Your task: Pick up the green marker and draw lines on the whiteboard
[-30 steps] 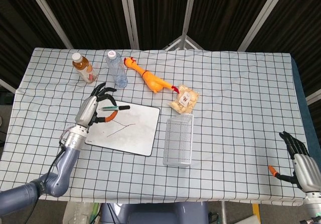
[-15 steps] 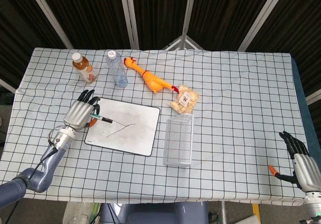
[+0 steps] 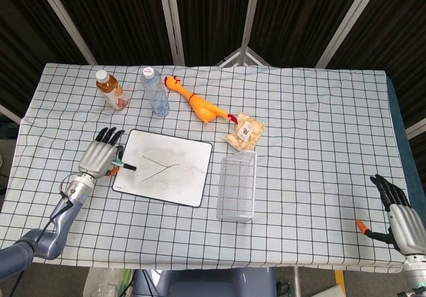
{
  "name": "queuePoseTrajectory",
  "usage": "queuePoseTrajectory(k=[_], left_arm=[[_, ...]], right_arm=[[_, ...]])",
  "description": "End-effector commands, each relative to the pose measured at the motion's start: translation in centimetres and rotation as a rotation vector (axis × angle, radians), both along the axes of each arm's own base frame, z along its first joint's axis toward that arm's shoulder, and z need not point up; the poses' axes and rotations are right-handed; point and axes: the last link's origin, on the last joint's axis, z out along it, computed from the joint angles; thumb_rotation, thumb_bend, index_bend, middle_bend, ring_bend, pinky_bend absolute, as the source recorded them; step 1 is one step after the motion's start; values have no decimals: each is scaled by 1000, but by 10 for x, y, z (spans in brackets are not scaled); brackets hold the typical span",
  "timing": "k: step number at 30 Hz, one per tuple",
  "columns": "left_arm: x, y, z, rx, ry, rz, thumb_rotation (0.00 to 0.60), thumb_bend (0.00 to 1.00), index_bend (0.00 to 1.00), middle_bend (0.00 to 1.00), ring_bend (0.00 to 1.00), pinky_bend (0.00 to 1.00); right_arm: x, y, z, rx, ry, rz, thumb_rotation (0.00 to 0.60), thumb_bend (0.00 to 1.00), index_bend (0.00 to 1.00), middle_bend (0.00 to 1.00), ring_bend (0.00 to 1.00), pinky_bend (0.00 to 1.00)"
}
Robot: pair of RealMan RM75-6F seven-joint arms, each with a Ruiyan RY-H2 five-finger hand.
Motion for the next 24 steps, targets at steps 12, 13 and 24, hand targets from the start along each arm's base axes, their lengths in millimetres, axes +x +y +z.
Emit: queuePoseTrajectory(k=[12,13,24], left_arm=[[-6,-29,36,98,-180,89,600,192,221,0,0,0],[-6,-38,43,116,-232,107,600,183,201,0,0,0],[-15,-143,100,219,-409,199,600,163,47,0,0,0]], right_arm=[[0,1,1,5,8,6,600,268,0,0,0,0],[0,1,1,6,13,7,600,268,0,0,0,0],[-2,1,-2,25,45,8,600,268,0,0,0,0]])
